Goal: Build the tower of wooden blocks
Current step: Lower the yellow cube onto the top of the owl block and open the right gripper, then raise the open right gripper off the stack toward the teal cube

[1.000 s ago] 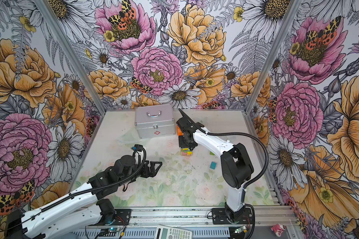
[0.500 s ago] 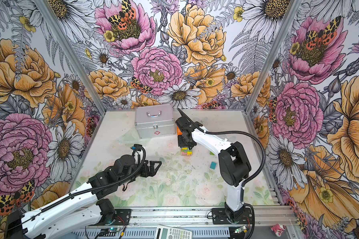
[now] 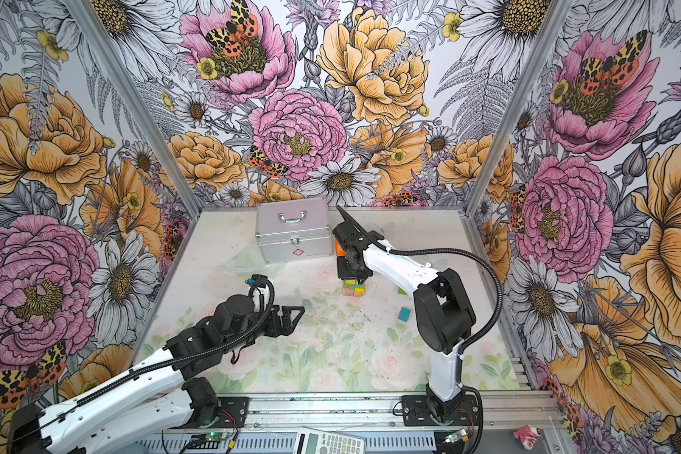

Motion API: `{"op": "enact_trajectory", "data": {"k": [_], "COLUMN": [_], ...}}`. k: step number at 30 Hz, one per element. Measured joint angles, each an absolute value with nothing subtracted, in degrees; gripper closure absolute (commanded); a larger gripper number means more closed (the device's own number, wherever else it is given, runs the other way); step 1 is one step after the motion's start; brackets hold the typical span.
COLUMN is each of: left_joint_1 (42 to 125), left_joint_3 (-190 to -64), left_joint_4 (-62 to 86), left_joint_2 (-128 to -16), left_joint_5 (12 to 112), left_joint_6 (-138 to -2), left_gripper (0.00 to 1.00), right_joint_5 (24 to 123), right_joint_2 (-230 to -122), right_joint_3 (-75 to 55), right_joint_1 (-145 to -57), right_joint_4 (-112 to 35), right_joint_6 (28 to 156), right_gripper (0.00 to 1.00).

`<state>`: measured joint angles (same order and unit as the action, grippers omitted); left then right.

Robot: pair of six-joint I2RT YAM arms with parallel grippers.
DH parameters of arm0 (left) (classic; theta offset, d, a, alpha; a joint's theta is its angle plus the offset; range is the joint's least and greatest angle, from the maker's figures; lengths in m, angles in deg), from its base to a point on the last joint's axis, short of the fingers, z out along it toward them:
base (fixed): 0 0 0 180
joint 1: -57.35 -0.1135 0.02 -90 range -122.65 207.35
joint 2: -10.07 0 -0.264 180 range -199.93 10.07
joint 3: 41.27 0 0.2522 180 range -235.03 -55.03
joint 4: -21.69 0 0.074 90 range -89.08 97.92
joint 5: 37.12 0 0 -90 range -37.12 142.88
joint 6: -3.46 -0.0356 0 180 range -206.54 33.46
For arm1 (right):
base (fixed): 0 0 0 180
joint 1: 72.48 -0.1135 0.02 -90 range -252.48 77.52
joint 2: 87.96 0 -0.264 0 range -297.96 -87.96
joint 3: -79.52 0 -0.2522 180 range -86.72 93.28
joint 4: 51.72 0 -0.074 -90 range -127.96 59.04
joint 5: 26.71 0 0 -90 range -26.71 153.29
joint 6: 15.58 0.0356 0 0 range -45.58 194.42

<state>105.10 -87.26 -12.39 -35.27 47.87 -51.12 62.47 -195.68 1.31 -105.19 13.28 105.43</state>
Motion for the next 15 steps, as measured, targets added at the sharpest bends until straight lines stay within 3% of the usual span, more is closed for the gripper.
{"op": "enact_trajectory", "data": {"k": [15], "left_joint_1": [104.57], "left_joint_3": [-87.26], "left_joint_4": [-12.46], "left_joint_2": [-34.51], "left_joint_5": [47.87], "left_joint_6": [-51.12], "left_gripper": [0.01], "right_joint_5": [62.47], "right_joint_2": [-195.77], "right_joint_3": [1.64], "right_joint_1": [-105.19], "right_joint_4": [13.35], "right_joint_6": [105.41], "right_gripper": [0.53]}}
